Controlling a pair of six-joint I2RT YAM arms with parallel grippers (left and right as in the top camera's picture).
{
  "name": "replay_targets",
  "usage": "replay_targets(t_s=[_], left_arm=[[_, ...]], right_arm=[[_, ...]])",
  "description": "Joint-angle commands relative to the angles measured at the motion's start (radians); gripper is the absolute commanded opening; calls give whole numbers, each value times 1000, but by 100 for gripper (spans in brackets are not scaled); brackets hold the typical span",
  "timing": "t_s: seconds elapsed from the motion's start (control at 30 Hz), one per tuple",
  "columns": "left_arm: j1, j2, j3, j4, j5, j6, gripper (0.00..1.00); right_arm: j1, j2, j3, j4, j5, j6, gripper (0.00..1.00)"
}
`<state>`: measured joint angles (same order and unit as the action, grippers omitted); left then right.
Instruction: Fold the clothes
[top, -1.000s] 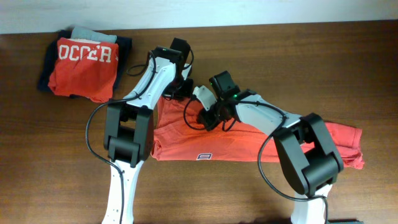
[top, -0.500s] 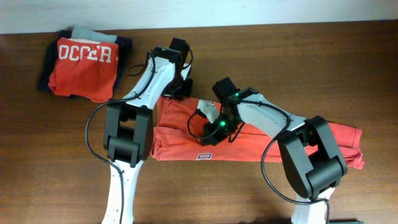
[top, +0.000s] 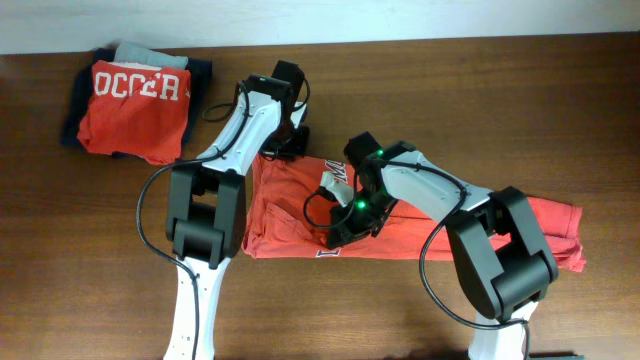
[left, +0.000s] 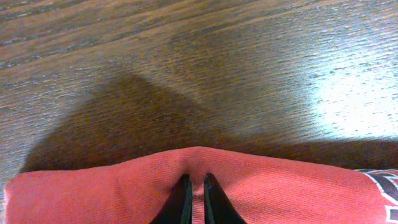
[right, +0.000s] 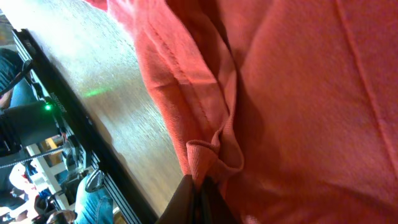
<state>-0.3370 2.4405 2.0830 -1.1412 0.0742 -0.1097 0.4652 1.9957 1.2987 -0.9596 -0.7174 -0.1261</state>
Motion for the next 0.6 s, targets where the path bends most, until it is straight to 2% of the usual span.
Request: replay_targets(t_s=[0.0, 0.37, 0.57], left_arm=[[16, 13, -8, 1, -19, 2, 9], [16, 13, -8, 0, -19, 2, 10], [16, 13, -8, -3, -19, 2, 10]], right_arm=[[19, -26, 11, 23, -31, 11, 4], [16, -26, 11, 67, -22, 13, 4], [11, -26, 11, 85, 158, 91, 4]])
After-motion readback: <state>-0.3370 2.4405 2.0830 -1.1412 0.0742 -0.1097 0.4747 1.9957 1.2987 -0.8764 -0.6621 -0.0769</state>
